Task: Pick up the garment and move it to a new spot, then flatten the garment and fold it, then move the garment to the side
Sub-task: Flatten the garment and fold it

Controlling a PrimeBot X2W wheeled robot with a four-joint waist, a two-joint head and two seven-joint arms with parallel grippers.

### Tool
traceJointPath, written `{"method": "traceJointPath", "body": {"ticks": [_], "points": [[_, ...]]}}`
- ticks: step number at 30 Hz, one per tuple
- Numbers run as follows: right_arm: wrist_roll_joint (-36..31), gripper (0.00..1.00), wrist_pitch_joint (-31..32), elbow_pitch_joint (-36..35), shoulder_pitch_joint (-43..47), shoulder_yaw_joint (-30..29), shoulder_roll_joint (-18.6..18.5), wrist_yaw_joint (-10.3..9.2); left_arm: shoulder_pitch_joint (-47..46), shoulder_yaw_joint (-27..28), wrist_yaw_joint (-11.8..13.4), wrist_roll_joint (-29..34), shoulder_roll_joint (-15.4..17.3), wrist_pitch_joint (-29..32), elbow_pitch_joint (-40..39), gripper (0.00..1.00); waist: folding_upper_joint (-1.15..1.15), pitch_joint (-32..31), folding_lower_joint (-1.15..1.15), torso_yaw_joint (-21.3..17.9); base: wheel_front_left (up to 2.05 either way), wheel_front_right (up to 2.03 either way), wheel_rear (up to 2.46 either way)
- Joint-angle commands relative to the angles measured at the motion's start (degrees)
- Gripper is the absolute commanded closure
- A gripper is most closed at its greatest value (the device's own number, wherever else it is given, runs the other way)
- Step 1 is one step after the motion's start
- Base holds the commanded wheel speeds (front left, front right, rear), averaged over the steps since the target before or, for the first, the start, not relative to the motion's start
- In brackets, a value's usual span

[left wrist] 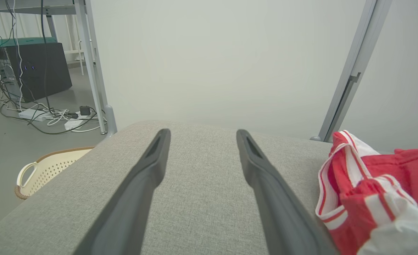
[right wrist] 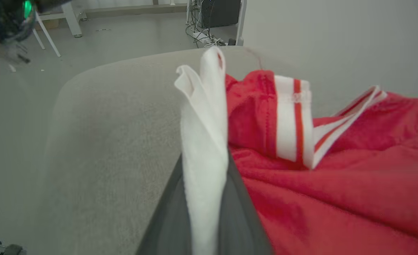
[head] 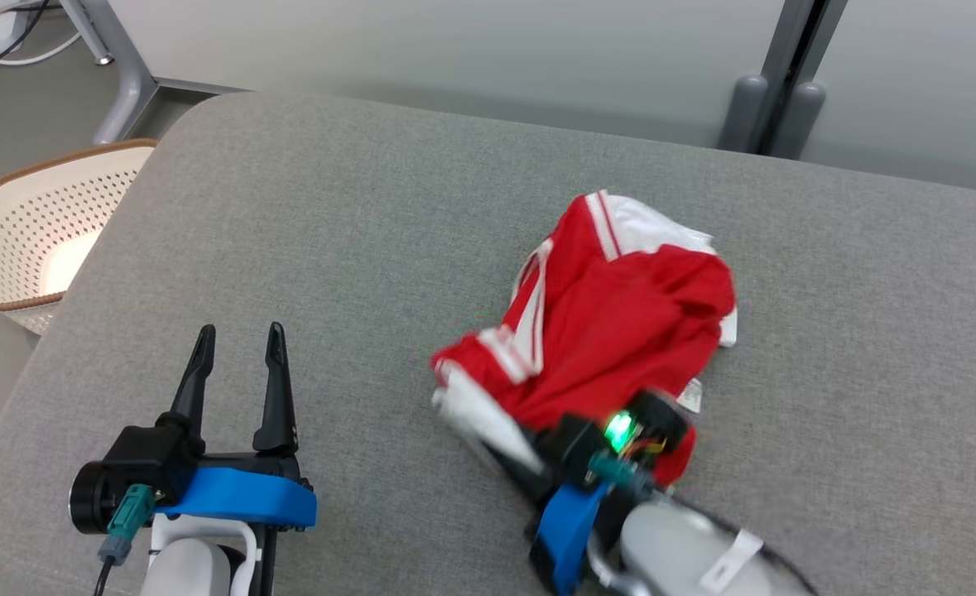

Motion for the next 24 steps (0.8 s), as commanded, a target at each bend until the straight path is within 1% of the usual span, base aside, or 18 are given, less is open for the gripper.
{"method": "traceJointPath", "body": {"ticks": [1,2,3,4,5,7,10,14,20,24], "points": [[1.2,1.0,-0.3,-0.4,1.6,2.3,0.1,0.01,0.2,0.2,-0.2,0.2,-0.1,-0.1,0.0,0.0,0.0,0.1,0.01,0.1,0.0,0.0,0.0],[2.2,1.0,-0.3,-0.6,2.5,4.6,0.1,0.01,0.2,0.3,-0.2,0.2,-0.1,-0.1,0.0,0.0,0.0,0.1,0.01,0.1,0.0,0.0,0.0],[3.0,0.74,-0.3,-0.9,3.0,6.5,0.1,0.01,0.2,0.3,-0.2,0.1,-0.1,-0.1,0.1,0.0,0.0,0.1,0.01,0.1,0.0,0.0,0.0],[3.7,0.17,-0.3,-1.2,3.2,8.4,0.0,0.0,0.3,0.3,-0.2,0.1,-0.2,-0.1,0.2,0.0,0.0,0.2,0.01,0.1,0.0,0.0,0.0],[4.5,0.0,-0.3,-1.4,3.5,9.6,0.0,0.0,0.2,0.4,-0.2,0.1,-0.2,-0.1,0.2,0.0,0.0,0.2,0.01,0.0,0.0,0.0,0.0],[5.8,0.0,-0.3,-2.2,3.7,10.9,0.0,0.0,0.3,0.7,-0.2,0.1,-0.3,-0.1,0.3,0.0,0.0,0.1,0.01,-0.3,0.0,0.0,0.0],[5.9,0.0,-0.3,-3.1,2.7,9.8,0.0,0.0,0.4,1.2,-0.2,0.1,-0.3,-0.1,0.4,0.0,0.0,0.0,0.01,-1.2,0.0,0.0,0.0],[4.4,0.0,-0.3,-5.9,1.9,4.8,-0.1,0.01,0.5,1.7,-0.3,0.4,-0.4,-0.1,0.3,0.0,0.0,-0.3,0.01,-2.3,0.0,0.0,0.0],[0.3,0.0,-0.3,-10.2,0.6,-5.1,-3.0,0.01,0.8,2.3,-0.2,0.8,-0.4,-0.1,-0.3,0.0,0.0,-0.5,0.01,-3.7,0.0,0.0,0.0],[-1.5,0.0,1.0,-10.1,-0.4,-9.0,-4.7,0.01,0.9,2.5,-0.4,1.0,-0.4,-0.1,-0.4,0.0,0.0,-0.3,0.01,-4.0,0.0,0.0,0.0]]}}
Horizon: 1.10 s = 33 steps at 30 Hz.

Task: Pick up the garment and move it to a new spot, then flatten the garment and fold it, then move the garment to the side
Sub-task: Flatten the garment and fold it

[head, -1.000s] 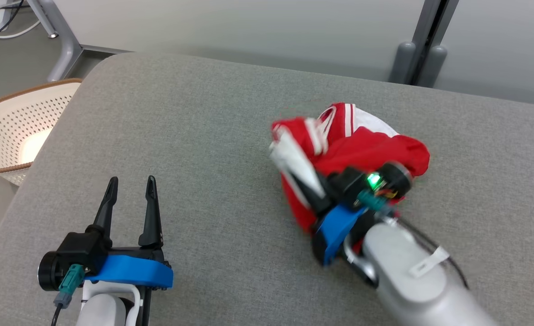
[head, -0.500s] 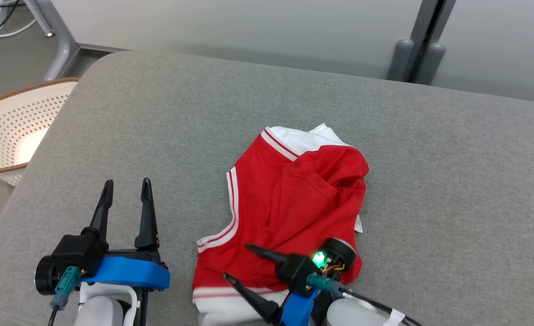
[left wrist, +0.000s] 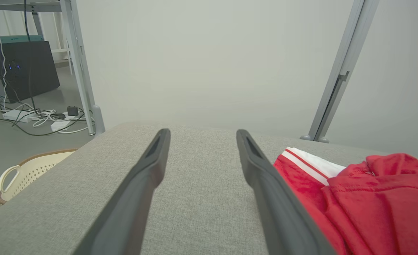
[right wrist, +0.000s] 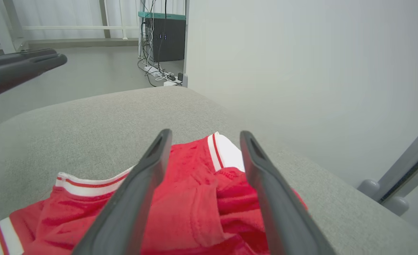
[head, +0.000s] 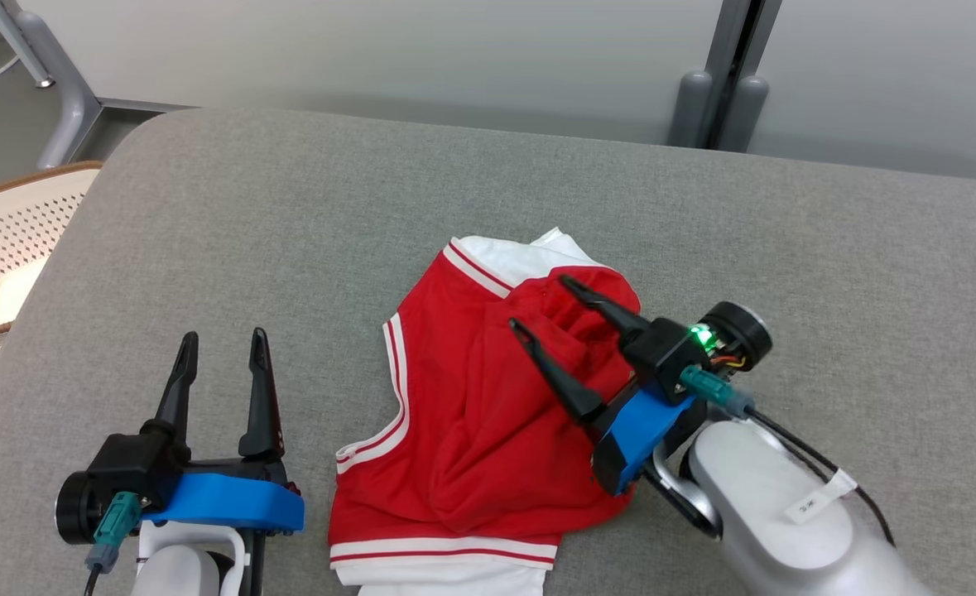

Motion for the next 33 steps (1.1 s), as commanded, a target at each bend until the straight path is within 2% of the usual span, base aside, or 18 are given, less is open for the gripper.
{"method": "traceJointPath", "body": {"ticks": [1,5,13,14,15,16,22,33], "points": [[-0.5,0.0,0.8,0.3,-0.6,-0.6,-0.5,0.01,0.0,0.2,-0.2,0.3,-0.1,-0.1,-0.2,0.0,0.0,0.1,0.0,0.0,0.0,0.0,0.0],[-0.3,0.0,3.9,1.4,-0.3,-0.7,-1.4,0.01,-0.5,-0.3,-0.3,0.2,-0.1,-0.1,-0.2,0.0,0.0,0.6,0.0,0.7,0.0,0.0,0.0],[2.3,0.0,9.1,5.8,1.7,3.0,-1.6,0.0,-0.7,-1.0,-0.4,-0.4,-0.2,-0.1,0.1,0.0,0.0,1.2,0.0,2.7,0.0,0.0,0.0],[3.0,0.55,9.3,6.2,1.4,3.4,-1.5,0.01,-0.7,-1.2,-0.4,-0.4,-0.2,-0.1,0.1,0.0,0.0,1.3,0.0,2.9,0.0,0.0,0.0],[3.3,0.85,9.2,6.6,1.0,3.7,-1.6,0.0,-0.6,-1.3,-0.3,-0.5,-0.2,-0.1,0.2,0.0,0.0,1.3,0.0,3.1,0.0,0.0,0.0],[3.6,1.0,8.9,6.9,0.5,3.9,-1.8,0.0,-0.7,-1.4,-0.2,-0.6,-0.2,-0.1,0.2,0.0,0.0,1.4,0.0,3.1,0.0,0.0,0.0],[4.4,1.0,4.5,7.9,-2.1,0.5,-3.9,0.0,0.1,-1.3,0.5,-1.2,-0.2,-0.1,0.1,0.0,0.0,1.0,0.0,2.1,0.0,0.0,0.0],[3.2,1.0,1.0,6.0,-0.6,-12.9,-9.7,0.0,0.1,-0.8,0.4,-0.6,-0.2,-0.1,0.0,0.0,0.0,0.1,0.0,-3.2,0.0,0.0,0.0]]}}
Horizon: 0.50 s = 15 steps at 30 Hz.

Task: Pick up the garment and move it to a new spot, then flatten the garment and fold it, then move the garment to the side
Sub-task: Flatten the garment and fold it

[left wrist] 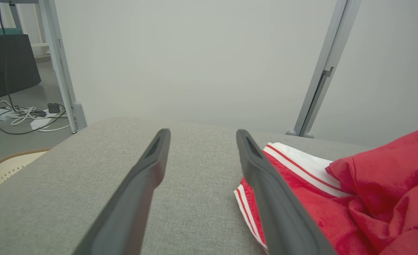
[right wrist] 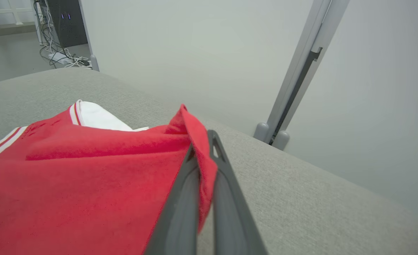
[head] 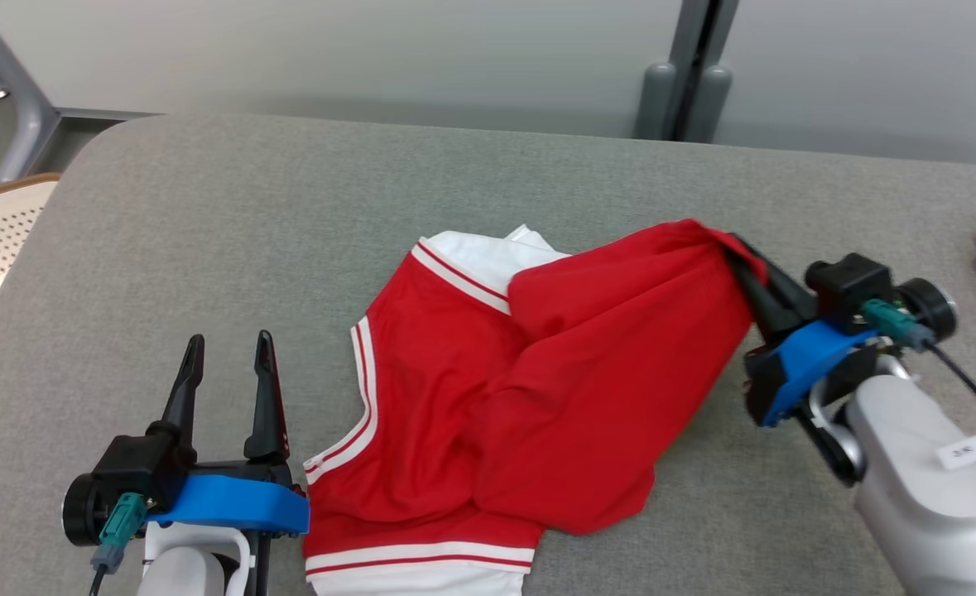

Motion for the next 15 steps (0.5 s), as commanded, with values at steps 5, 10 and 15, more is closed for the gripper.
{"method": "traceJointPath", "body": {"ticks": [5,10,15], "points": [[-1.2,1.0,0.1,-2.8,4.0,-7.1,-3.6,-0.01,-0.1,0.2,-0.1,0.3,-0.1,-0.1,-0.2,0.0,0.0,0.0,0.0,-2.1,0.0,0.0,0.0],[-1.7,1.0,1.7,-6.9,9.6,-15.0,-5.6,-0.01,-0.1,0.1,-0.2,0.3,-0.1,-0.1,-0.1,0.0,0.0,0.3,0.0,-2.7,0.0,0.0,0.0],[-2.4,1.0,3.5,-11.1,15.3,-22.1,-6.1,-0.01,-0.2,0.0,-0.1,0.1,-0.1,-0.1,-0.2,0.0,0.0,0.5,0.0,-2.8,0.0,0.0,0.0]]}}
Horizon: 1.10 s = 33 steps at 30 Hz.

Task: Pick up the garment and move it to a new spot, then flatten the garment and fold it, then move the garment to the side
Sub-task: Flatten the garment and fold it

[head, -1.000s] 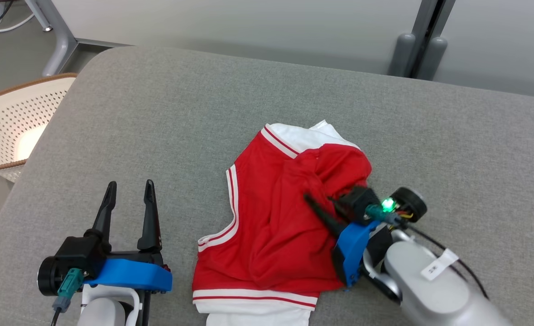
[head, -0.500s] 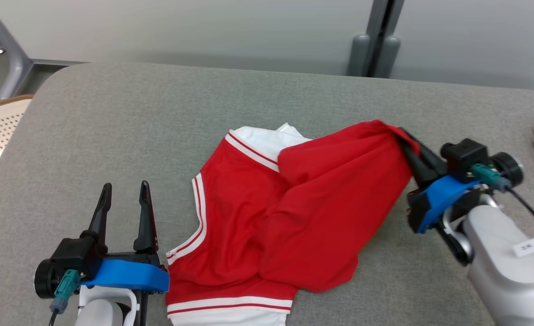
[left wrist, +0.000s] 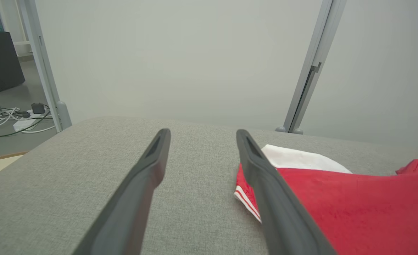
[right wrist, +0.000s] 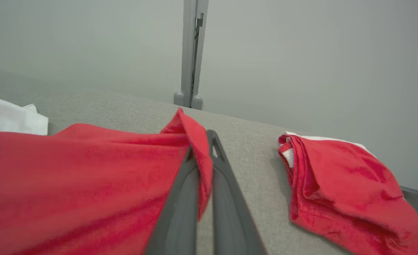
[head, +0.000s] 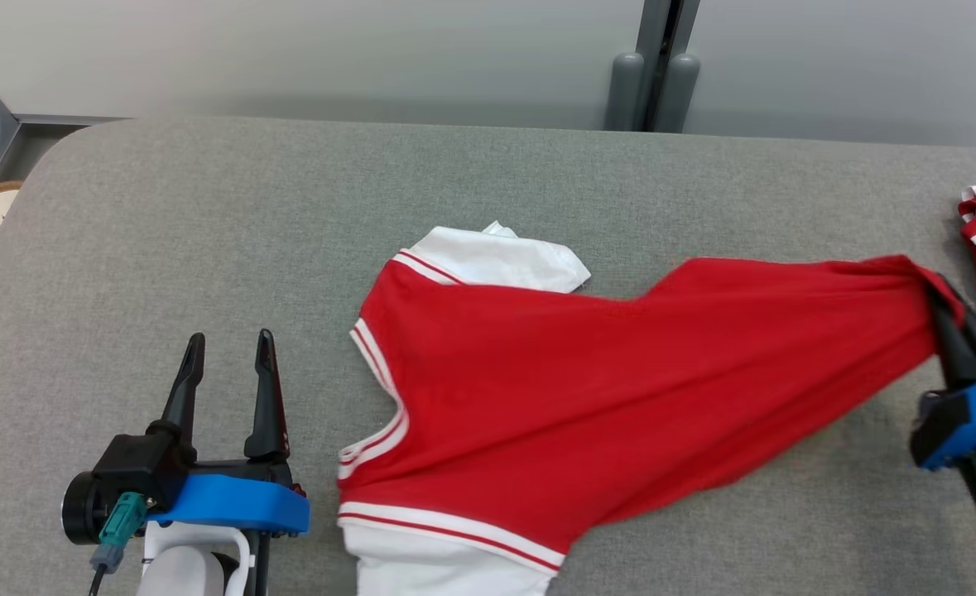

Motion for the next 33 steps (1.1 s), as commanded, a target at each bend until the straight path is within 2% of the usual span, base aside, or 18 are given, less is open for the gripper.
{"method": "traceJointPath", "body": {"ticks": [1,5,8,9,10,11,21,33], "points": [[-0.4,1.0,0.4,-1.0,1.4,-1.6,-0.3,-0.01,-0.2,-0.1,0.0,-0.2,-0.1,-0.2,-0.1,0.0,0.0,0.1,0.0,0.0,0.0,0.0,0.0],[-2.2,1.0,2.3,-5.4,5.2,-8.0,1.5,-0.01,-0.4,-0.1,0.0,-0.2,-0.1,-0.2,0.0,0.0,0.0,0.4,0.0,0.1,0.0,0.0,0.0],[-3.3,1.0,3.7,-8.2,6.5,-10.1,3.2,-0.01,-0.7,0.0,0.0,-0.2,-0.1,-0.1,-0.1,0.0,0.0,0.7,0.0,0.1,0.0,0.0,0.0],[-3.7,0.96,3.9,-8.8,6.6,-10.5,3.8,-0.01,-0.7,0.0,0.0,-0.2,-0.1,-0.2,-0.1,0.0,0.0,0.7,0.0,0.0,0.0,0.0,0.0],[-4.2,0.51,4.1,-9.3,6.5,-10.7,4.2,-0.01,-0.8,0.0,0.0,-0.1,-0.1,-0.2,-0.1,0.0,0.0,0.8,0.0,0.0,0.0,0.0,0.0],[-4.5,0.0,4.0,-9.7,6.1,-11.0,4.9,-0.01,-0.8,0.0,-0.1,-0.1,-0.1,-0.2,0.0,0.0,0.0,0.8,0.0,-0.1,0.0,0.0,0.0],[-9.0,0.0,-2.6,-14.6,3.5,-12.8,10.8,0.0,-0.3,0.8,-0.2,0.6,-0.1,-0.1,0.2,0.0,0.0,-0.7,0.0,-1.4,0.0,0.0,0.0],[-9.9,0.0,-5.7,-20.9,11.3,-7.3,17.4,-0.01,0.7,1.4,-0.6,1.6,-0.1,-0.2,0.0,0.0,0.0,-1.9,0.0,-2.7,0.0,0.0,0.0]]}}
